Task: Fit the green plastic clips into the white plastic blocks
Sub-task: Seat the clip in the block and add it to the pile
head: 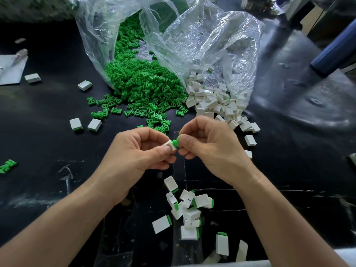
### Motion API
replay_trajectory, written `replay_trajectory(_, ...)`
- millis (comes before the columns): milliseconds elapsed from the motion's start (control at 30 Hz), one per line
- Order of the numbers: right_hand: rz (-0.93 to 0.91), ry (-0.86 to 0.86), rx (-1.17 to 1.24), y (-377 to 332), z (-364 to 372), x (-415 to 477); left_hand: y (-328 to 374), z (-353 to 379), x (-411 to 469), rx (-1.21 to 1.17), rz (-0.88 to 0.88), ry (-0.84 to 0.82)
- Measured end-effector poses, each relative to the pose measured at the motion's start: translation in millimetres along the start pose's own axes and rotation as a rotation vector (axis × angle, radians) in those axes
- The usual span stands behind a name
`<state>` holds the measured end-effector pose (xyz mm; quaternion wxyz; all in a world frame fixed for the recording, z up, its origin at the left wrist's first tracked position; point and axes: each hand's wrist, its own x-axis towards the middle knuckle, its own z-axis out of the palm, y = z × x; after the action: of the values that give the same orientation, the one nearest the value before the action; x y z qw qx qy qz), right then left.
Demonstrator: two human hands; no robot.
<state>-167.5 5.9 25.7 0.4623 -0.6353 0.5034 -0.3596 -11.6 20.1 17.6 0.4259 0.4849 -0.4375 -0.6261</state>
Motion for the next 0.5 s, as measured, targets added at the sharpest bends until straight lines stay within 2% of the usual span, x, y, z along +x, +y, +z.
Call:
replay_trajectory(233,0.023,-0.001,-0.016,-1.3,2.3,-1.2,-1.0,-0.5,0.6,0.032,0.024,0.025)
replay_trajectory(400,0.052,0.051,0.063,-0.3,7.9,-2.8,-0.8,-1.6,0.1,0.018,0.037,0.027)
replay_trajectory(500,0.033,0.055,0.016,0.4,11.9,-3.6,-1.4,-1.2,0.2,0.066,0.06,0.035)
